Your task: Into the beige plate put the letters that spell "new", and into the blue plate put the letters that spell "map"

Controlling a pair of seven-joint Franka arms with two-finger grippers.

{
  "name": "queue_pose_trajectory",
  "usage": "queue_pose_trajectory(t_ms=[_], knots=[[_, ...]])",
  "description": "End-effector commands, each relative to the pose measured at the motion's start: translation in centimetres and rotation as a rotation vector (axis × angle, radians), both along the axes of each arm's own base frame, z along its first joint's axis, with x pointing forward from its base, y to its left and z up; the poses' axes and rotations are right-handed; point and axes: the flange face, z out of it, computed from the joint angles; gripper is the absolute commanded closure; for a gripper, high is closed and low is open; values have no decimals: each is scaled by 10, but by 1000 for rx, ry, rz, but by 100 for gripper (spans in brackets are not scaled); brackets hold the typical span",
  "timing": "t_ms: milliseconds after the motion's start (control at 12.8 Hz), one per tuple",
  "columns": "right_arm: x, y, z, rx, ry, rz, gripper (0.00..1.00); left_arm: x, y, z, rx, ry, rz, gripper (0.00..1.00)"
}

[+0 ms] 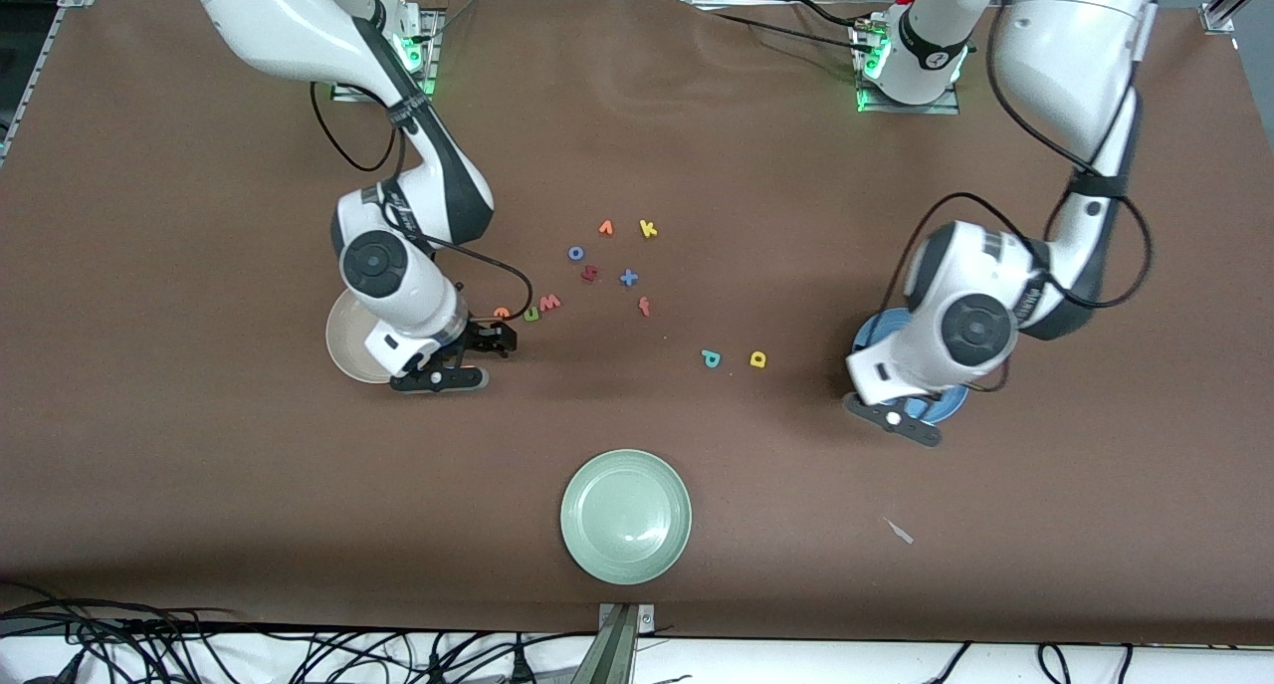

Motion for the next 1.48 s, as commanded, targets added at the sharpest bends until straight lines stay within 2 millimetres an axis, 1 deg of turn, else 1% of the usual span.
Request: queue_pose_trajectory(t_ms=[0, 78, 156, 234, 312, 390, 468, 545, 623, 779, 857, 1013, 1091, 1169, 1247, 1325, 1403], knots=[[-27, -2, -24, -19, -7, -3, 0, -2, 8, -10, 8, 17, -55, 93], [-34, -5, -27, -20, -4, -3, 0, -2, 11, -10, 7, 17, -50, 83], [-38, -5, -31, -24, 4, -4, 1, -1, 14, -10, 7, 17, -47, 53], [-46, 5, -34, -25, 11, -1, 1, -2, 12, -11, 8, 18, -46, 18], [-51, 7, -38, -29, 19, -6, 1, -2, 10, -10, 8, 16, -37, 0], [-57, 5, -42, -36, 31, -6, 1, -2, 7, -8, 7, 13, -41, 0], [-60, 3, -42, -39, 36, -5, 1, -1, 0, -3, 1, 4, -43, 0], [-63, 2, -42, -42, 38, -3, 1, -1, -13, 2, -13, -4, -23, 0], [-64, 1, -42, -44, 41, 0, 1, -6, -38, 4, -15, -12, 21, 0], [-65, 0, -44, -49, 43, 4, 2, -16, -80, 2, -2, -24, 165, 0], [-69, -2, -47, -58, 47, 10, 2, -21, -97, -6, 3, -28, 222, 0], [-72, -3, -50, -58, 46, 11, 5, -27, -132, -16, -48, -53, 309, 0], [-76, -3, -53, -54, 42, 14, 8, -31, -152, -23, -69, -72, 312, 0], [-77, -4, -56, -51, 36, 15, 12, -36, -166, -38, -74, -76, 299, 1], [-77, -5, -59, -53, 40, 13, 17, -42, -178, -47, -78, -79, 280, 3], [-78, -3, -58, -52, 39, 16, 24, -47, -186, -52, -71, -80, 255, 9], [-78, -2, -58, -52, 39, 17, 33, -50, -188, -60, -64, -68, 245, 10]])
